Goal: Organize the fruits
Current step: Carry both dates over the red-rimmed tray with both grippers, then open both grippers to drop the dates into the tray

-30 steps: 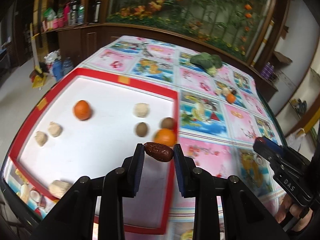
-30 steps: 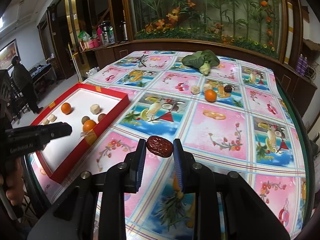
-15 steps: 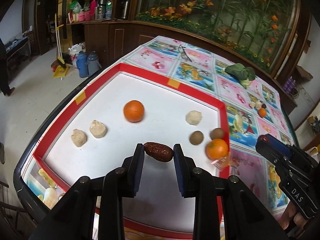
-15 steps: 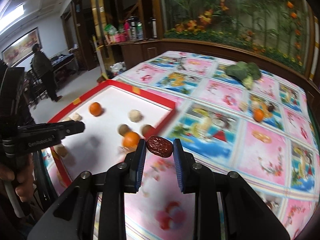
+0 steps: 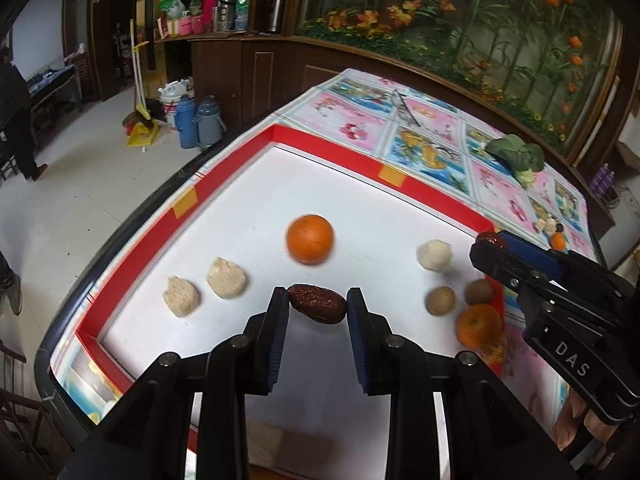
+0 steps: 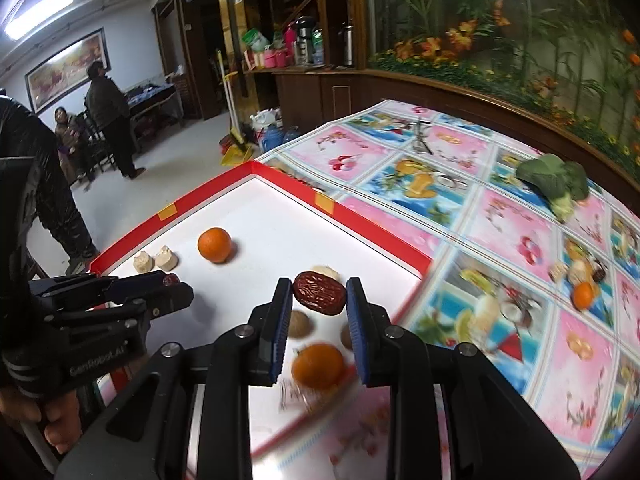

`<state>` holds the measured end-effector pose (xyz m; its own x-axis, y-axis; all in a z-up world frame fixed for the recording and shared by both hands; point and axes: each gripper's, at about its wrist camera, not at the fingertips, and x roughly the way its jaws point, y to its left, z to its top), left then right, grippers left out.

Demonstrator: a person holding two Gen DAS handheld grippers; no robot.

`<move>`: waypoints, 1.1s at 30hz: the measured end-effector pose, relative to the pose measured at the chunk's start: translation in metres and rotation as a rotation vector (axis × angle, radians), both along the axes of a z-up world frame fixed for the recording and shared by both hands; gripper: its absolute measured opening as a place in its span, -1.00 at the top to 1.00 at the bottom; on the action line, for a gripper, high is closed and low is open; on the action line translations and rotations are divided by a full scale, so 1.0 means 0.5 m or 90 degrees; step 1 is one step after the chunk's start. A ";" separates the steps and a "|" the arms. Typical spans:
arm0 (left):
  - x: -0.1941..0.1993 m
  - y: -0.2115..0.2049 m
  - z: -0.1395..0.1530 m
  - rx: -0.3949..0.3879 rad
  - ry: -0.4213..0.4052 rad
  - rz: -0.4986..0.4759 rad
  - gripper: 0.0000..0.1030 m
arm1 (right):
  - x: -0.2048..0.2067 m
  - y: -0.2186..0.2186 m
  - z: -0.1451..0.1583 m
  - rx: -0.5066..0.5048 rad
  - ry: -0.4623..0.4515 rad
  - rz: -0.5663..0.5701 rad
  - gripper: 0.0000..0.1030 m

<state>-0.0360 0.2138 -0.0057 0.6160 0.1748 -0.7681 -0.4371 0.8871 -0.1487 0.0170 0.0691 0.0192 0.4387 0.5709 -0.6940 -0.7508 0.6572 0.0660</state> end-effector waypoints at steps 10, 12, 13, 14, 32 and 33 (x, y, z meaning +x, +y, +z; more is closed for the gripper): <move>0.023 0.042 -0.009 0.017 0.016 0.044 0.45 | 0.046 0.071 -0.019 -0.021 0.014 0.015 0.43; 0.027 0.047 -0.010 0.020 0.019 0.047 0.45 | 0.056 0.078 -0.021 -0.023 0.015 0.015 0.43; 0.029 0.049 -0.010 0.021 0.019 0.049 0.45 | 0.060 0.081 -0.022 -0.024 0.016 0.016 0.43; 0.030 0.052 -0.010 0.022 0.020 0.051 0.45 | 0.064 0.086 -0.023 -0.027 0.016 0.017 0.43; 0.064 0.080 -0.013 0.052 0.038 0.068 0.45 | 0.082 0.155 -0.054 -0.052 0.038 0.051 0.43; 0.070 0.083 -0.012 0.053 0.039 0.068 0.45 | 0.082 0.155 -0.056 -0.053 0.039 0.051 0.43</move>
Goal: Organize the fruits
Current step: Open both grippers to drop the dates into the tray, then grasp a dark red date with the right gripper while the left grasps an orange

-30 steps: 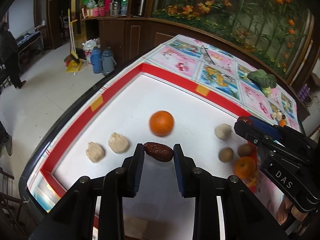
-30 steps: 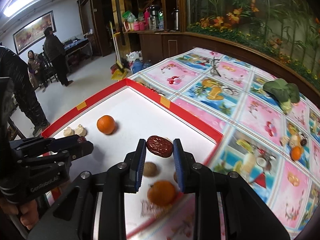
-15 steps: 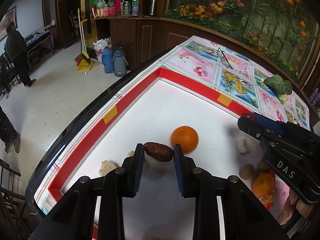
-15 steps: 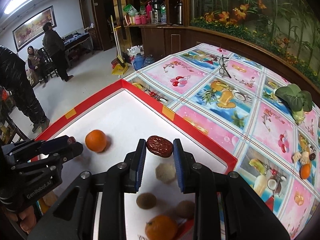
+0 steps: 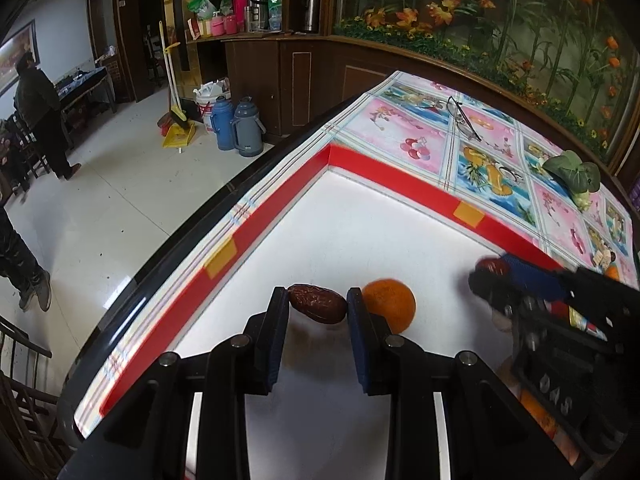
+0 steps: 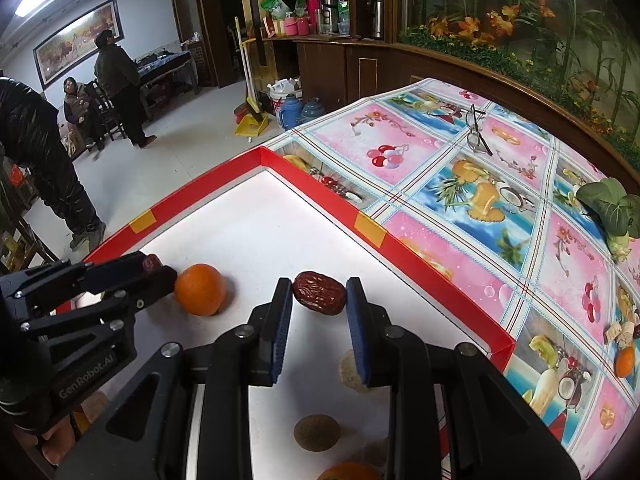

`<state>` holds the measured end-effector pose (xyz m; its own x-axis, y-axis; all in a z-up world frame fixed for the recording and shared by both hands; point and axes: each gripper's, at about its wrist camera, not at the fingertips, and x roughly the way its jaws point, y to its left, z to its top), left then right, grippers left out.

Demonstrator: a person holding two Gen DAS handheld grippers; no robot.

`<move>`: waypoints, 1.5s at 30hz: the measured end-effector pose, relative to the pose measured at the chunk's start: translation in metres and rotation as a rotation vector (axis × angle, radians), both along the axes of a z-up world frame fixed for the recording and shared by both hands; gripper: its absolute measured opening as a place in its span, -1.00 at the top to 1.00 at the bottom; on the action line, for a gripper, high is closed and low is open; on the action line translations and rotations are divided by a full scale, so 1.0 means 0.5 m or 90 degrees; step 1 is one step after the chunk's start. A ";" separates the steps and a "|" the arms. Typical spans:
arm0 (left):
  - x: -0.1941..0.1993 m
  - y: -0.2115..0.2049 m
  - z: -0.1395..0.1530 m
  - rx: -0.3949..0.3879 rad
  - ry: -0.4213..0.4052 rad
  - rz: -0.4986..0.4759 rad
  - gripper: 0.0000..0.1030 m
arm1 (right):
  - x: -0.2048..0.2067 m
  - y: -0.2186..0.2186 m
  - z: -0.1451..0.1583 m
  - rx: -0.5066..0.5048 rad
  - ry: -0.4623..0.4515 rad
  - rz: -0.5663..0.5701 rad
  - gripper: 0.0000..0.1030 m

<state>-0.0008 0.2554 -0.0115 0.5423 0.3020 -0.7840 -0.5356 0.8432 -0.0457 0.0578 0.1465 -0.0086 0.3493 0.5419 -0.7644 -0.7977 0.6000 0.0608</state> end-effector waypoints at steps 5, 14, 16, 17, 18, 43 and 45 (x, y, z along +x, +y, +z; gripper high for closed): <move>0.040 0.017 0.000 0.009 0.018 0.002 0.45 | -0.006 -0.009 -0.001 -0.005 -0.003 0.002 0.43; 0.062 0.028 -0.002 0.025 0.042 0.017 0.43 | -0.019 -0.017 -0.006 -0.014 -0.006 0.014 0.43; 0.063 0.024 -0.001 0.035 0.046 0.014 0.43 | -0.024 -0.017 -0.008 -0.018 -0.009 0.019 0.43; 0.063 0.024 0.000 0.036 0.048 0.015 0.42 | -0.026 -0.017 -0.008 -0.018 -0.010 0.021 0.43; 0.061 0.023 0.001 0.032 0.049 0.016 0.30 | -0.029 -0.019 -0.008 -0.018 -0.011 0.023 0.42; 0.120 -0.377 0.084 0.024 -0.060 -0.220 -0.58 | 0.145 -0.676 -0.016 0.011 -0.018 -0.451 -0.47; 0.147 -0.426 0.067 0.026 -0.048 -0.257 -0.58 | 0.177 -0.689 -0.022 0.012 -0.015 -0.466 -0.36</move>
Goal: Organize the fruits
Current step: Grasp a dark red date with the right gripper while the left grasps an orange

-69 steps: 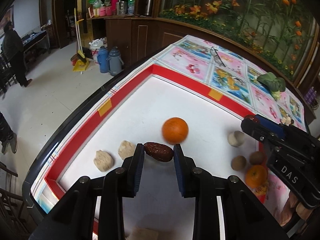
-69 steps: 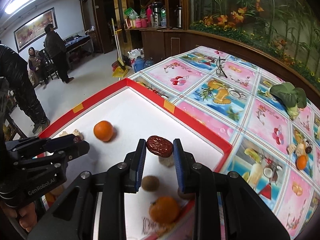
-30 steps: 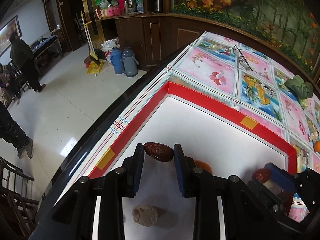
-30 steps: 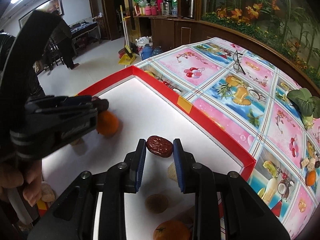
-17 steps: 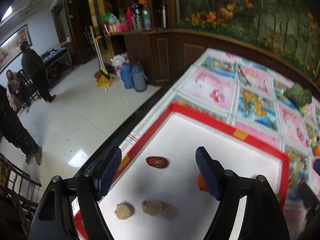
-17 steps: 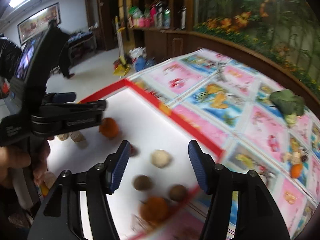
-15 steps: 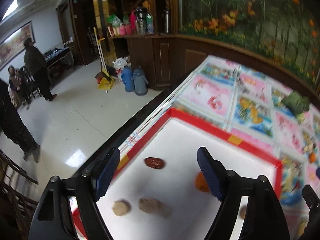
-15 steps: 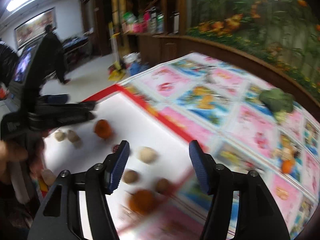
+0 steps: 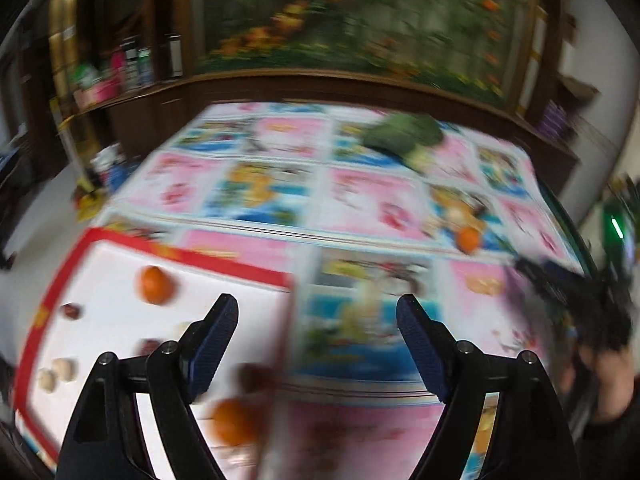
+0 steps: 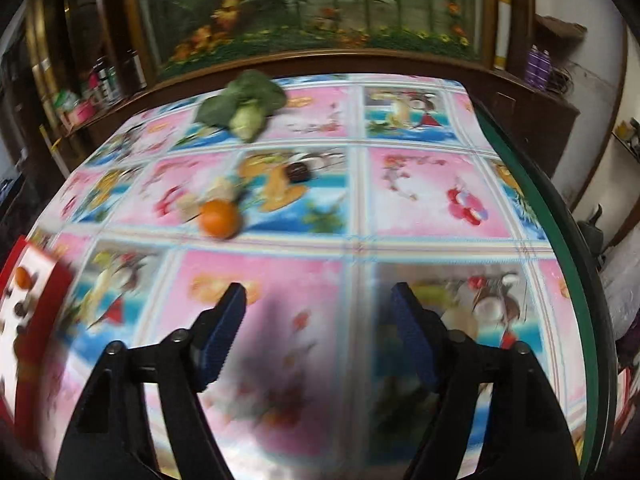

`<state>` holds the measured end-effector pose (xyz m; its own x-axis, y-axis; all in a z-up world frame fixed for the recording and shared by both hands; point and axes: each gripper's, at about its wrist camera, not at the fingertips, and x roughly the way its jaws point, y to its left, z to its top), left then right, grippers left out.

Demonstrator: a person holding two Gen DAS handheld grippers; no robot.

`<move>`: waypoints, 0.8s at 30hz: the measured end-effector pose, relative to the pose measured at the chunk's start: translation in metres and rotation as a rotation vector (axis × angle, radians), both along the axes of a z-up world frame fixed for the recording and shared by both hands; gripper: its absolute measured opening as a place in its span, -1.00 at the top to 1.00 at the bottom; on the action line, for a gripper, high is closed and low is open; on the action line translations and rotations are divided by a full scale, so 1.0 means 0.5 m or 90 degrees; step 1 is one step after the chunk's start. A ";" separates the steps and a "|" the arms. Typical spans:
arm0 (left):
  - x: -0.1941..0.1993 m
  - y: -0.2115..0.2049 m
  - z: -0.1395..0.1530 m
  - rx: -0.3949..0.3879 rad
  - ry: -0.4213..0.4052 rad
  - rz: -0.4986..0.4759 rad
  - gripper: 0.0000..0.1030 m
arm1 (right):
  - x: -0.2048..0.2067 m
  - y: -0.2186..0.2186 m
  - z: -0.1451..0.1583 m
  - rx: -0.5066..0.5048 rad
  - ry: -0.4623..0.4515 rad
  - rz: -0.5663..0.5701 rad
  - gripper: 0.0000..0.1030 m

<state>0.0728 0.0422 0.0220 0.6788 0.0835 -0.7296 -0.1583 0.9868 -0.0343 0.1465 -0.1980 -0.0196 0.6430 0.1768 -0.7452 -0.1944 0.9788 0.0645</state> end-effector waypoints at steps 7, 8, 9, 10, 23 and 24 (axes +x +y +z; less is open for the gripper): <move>0.051 -0.055 -0.051 -0.004 0.041 -0.026 -0.58 | 0.154 0.025 -0.025 0.023 0.032 0.000 -0.01; 0.057 -0.056 -0.055 -0.010 0.041 -0.025 -0.58 | 0.170 0.036 -0.027 0.018 0.034 0.003 0.00; 0.065 -0.058 -0.060 -0.015 0.041 -0.024 -0.58 | 0.184 0.047 -0.029 0.015 0.035 0.011 0.00; 0.074 -0.062 -0.064 -0.018 0.040 -0.022 -0.58 | 0.196 0.061 -0.032 0.008 0.036 0.021 0.00; 0.174 -0.178 -0.093 -0.058 0.051 -0.086 -0.56 | 0.210 0.058 -0.035 -0.022 0.030 0.028 0.46; 0.179 -0.192 -0.093 -0.052 0.049 -0.084 -0.56 | 0.196 0.041 -0.034 -0.006 0.031 0.026 0.46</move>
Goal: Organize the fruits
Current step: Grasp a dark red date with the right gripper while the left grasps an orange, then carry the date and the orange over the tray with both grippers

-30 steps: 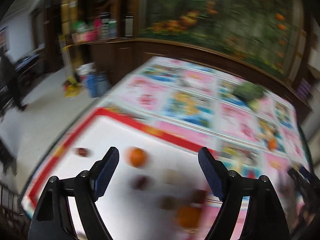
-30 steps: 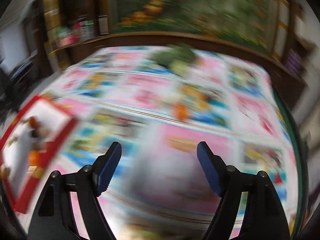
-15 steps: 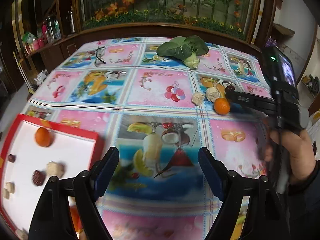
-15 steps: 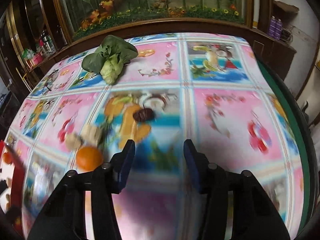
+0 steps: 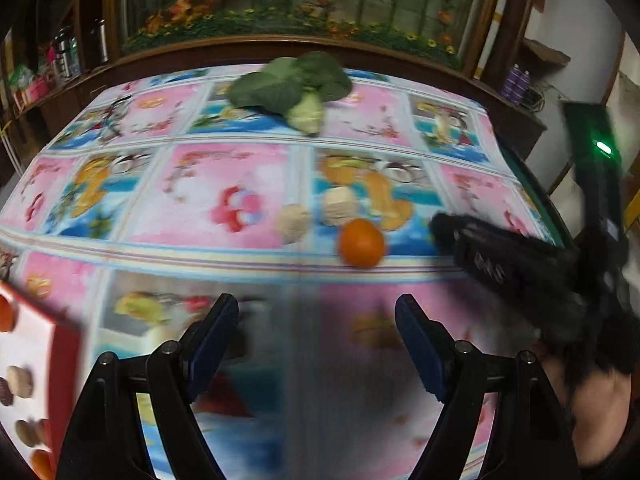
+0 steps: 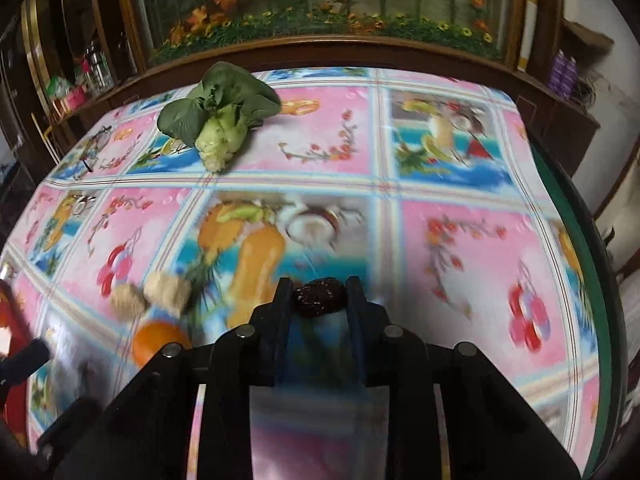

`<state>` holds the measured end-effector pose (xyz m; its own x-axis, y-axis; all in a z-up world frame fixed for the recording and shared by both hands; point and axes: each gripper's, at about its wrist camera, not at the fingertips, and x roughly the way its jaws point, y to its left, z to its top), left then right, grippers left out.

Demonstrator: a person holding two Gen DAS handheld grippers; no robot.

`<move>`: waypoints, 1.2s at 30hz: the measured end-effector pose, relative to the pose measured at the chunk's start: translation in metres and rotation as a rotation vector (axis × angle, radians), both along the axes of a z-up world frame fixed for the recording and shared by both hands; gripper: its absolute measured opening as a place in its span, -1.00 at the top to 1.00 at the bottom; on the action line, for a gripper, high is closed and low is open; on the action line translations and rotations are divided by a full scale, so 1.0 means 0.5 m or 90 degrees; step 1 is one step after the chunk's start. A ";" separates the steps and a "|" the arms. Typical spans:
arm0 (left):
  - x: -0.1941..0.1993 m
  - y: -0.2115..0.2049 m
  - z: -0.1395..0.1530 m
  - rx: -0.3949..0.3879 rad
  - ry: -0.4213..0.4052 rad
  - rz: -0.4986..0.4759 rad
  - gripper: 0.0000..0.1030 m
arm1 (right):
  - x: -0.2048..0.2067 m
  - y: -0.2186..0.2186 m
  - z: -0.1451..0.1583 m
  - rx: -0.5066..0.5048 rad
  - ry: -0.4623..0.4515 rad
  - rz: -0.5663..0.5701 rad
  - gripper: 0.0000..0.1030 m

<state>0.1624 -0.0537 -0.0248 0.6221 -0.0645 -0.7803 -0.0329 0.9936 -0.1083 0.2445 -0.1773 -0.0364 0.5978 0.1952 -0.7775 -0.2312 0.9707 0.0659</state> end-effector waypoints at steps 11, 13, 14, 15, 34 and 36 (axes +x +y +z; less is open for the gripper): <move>0.067 -0.050 -0.017 0.081 -0.001 0.012 0.47 | -0.074 -0.157 0.009 0.101 0.000 -0.069 0.46; 0.052 -0.046 -0.016 0.088 0.000 0.009 0.47 | -0.069 -0.165 0.006 0.114 0.008 -0.074 0.46; 0.039 -0.038 -0.015 0.085 0.002 0.010 0.48 | -0.069 -0.163 0.007 0.113 0.006 -0.072 0.46; 0.026 -0.029 -0.013 0.078 0.006 0.013 0.48 | -0.071 -0.160 0.008 0.107 0.003 -0.067 0.46; -0.234 0.165 0.070 0.056 -0.019 0.072 0.48 | -0.188 -0.098 0.031 0.030 -0.007 -0.013 0.46; -0.255 0.180 0.078 0.053 -0.027 0.077 0.48 | -0.215 -0.090 0.043 0.023 -0.017 -0.004 0.46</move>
<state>0.0348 0.0364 0.0140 0.6534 0.0762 -0.7532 -0.1494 0.9883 -0.0297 0.1373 -0.2225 -0.0148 0.6198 0.2187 -0.7537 -0.2274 0.9692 0.0942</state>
